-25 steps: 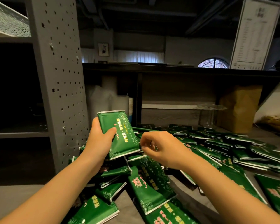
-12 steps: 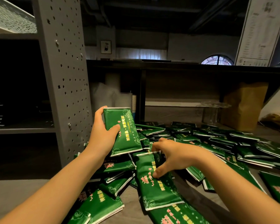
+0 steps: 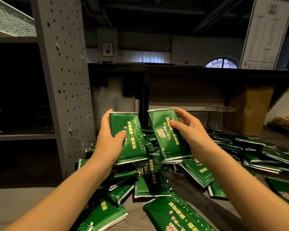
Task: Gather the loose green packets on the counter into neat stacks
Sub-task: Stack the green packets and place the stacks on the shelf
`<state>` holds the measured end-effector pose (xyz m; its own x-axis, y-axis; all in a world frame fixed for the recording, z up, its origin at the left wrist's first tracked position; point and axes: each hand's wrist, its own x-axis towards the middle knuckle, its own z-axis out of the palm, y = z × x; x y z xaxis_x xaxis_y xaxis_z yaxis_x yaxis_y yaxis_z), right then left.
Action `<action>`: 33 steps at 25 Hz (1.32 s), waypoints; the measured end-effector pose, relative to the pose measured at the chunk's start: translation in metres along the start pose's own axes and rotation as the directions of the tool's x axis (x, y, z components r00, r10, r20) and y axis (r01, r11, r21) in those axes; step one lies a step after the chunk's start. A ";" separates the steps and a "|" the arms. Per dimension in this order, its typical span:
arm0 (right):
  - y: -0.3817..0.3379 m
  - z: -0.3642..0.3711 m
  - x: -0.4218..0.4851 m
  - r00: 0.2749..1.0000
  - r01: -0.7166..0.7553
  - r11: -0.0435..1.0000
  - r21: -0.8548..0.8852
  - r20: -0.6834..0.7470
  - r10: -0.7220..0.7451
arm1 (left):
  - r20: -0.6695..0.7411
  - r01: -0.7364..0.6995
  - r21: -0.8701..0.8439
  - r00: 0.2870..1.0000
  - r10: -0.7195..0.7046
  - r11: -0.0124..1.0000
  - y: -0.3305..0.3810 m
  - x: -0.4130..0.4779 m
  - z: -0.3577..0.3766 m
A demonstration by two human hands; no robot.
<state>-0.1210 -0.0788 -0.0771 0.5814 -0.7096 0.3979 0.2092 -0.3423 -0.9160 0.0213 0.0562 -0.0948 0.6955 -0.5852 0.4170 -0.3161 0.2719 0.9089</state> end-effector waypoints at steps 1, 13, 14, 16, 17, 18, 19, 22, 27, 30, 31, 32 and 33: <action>-0.001 0.005 -0.001 1.000 0.008 1.000 0.008 -0.020 -0.008 | 0.018 0.011 -0.010 1.000 -0.011 1.000 0.000 -0.002 0.003; 0.011 0.056 -0.030 0.992 0.118 0.985 -0.129 -0.026 -0.122 | 0.247 0.031 -0.094 0.969 -0.007 0.995 -0.001 -0.026 0.023; 0.009 0.052 -0.027 0.995 0.101 0.984 -0.147 -0.002 -0.103 | 0.243 0.026 -0.081 0.970 -0.005 0.996 -0.003 -0.025 0.022; 0.001 0.034 -0.017 0.995 0.099 0.969 -0.224 0.035 -0.093 | 0.235 0.036 -0.066 0.972 -0.019 0.997 -0.004 -0.025 0.021; -0.003 0.020 -0.011 0.993 0.116 0.937 -0.329 0.052 -0.104 | 0.238 0.050 -0.066 0.971 -0.033 0.997 -0.005 -0.024 0.021; -0.007 0.004 -0.006 0.991 0.130 0.858 -0.496 0.096 -0.094 | 0.244 0.065 -0.071 0.969 -0.046 0.995 -0.005 -0.024 0.021; -0.010 -0.012 -0.002 0.986 0.136 0.734 -0.665 0.166 -0.032 | 0.254 0.084 -0.075 0.965 -0.062 0.994 -0.006 -0.024 0.021; -0.013 -0.049 0.000 0.909 0.085 0.350 -0.933 0.217 0.356 | 0.285 0.108 -0.054 0.955 -0.089 0.993 -0.013 -0.022 0.020; -0.014 -0.072 -0.005 0.820 -0.052 -0.017 -0.999 -0.052 0.570 | 0.283 0.122 -0.050 0.954 -0.103 0.991 -0.016 -0.021 0.022; -0.011 -0.081 -0.005 0.748 -0.146 -0.034 -0.989 -0.133 0.650 | 0.258 0.128 -0.035 0.959 -0.114 0.991 -0.015 -0.021 0.023; -0.009 -0.082 -0.005 0.737 -0.162 -0.023 -0.986 -0.137 0.662 | 0.255 0.131 -0.030 0.960 -0.119 0.991 -0.015 -0.021 0.023; -0.007 -0.084 -0.005 0.739 -0.175 -0.008 -0.984 -0.137 0.660 | 0.252 0.136 -0.026 0.959 -0.126 0.990 -0.014 -0.022 0.023; -0.006 -0.084 -0.005 0.749 -0.187 0.015 -0.982 -0.132 0.649 | 0.247 0.147 -0.026 0.959 -0.136 0.989 -0.013 -0.022 0.023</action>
<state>-0.1914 -0.1247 -0.0694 0.4674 -0.8354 -0.2893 -0.8777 -0.4777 -0.0384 -0.0046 0.0480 -0.1160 0.5509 -0.7872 0.2771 -0.1934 0.2025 0.9600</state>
